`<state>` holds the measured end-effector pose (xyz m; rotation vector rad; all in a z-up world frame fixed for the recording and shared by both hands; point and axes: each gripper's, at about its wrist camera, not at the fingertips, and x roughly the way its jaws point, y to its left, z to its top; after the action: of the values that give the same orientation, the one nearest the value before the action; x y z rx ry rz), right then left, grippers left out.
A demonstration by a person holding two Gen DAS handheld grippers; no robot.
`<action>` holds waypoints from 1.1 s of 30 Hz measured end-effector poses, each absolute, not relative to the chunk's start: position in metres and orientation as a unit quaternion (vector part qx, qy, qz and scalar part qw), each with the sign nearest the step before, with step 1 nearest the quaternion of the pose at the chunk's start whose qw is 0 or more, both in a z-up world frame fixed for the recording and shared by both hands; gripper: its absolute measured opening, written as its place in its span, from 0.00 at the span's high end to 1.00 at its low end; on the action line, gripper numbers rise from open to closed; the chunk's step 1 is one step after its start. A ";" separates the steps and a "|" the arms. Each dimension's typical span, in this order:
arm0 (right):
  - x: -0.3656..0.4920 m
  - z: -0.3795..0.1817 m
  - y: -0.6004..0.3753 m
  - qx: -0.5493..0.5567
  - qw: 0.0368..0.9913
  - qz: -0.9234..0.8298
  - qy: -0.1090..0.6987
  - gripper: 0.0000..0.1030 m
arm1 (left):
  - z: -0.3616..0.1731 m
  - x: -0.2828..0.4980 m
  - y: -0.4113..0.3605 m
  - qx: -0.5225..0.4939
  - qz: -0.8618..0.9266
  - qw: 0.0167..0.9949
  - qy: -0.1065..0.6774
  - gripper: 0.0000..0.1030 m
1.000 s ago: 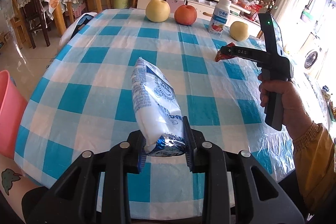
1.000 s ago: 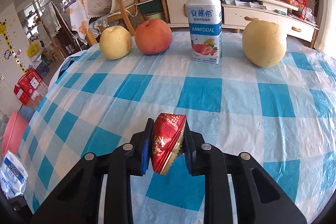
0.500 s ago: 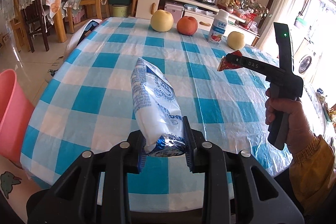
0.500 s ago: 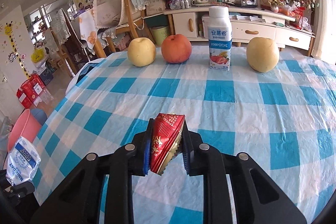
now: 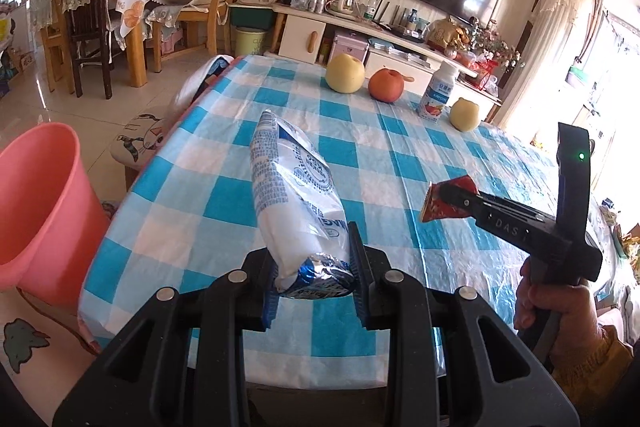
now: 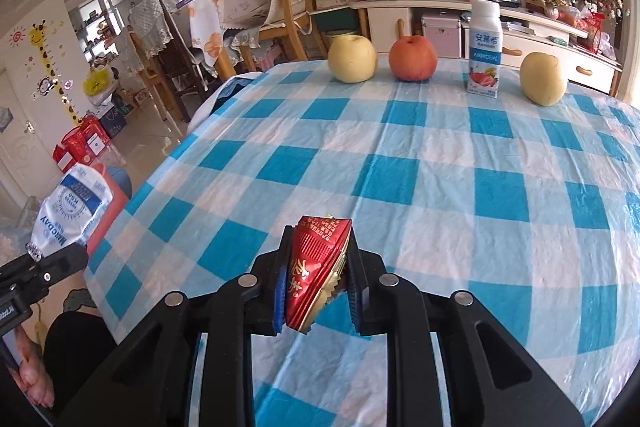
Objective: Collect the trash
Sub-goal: 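Carry both items over the pink bucket and open both grippers to drop them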
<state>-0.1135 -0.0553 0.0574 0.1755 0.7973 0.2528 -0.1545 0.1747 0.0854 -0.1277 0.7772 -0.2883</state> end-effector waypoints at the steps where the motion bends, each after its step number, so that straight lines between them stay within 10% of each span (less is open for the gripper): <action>1: -0.116 0.060 -0.047 0.085 0.909 0.131 0.387 0.76 | 0.087 -0.155 0.181 -0.066 -0.136 0.915 0.374 0.70; 33: -0.064 0.139 0.332 0.018 0.837 0.412 0.360 0.72 | 0.063 -0.127 0.434 -0.163 0.082 0.917 0.356 0.68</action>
<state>-0.0641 0.3325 0.1393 0.0383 0.7612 0.8712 -0.1273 0.4337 0.0634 -0.3345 0.7321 0.1683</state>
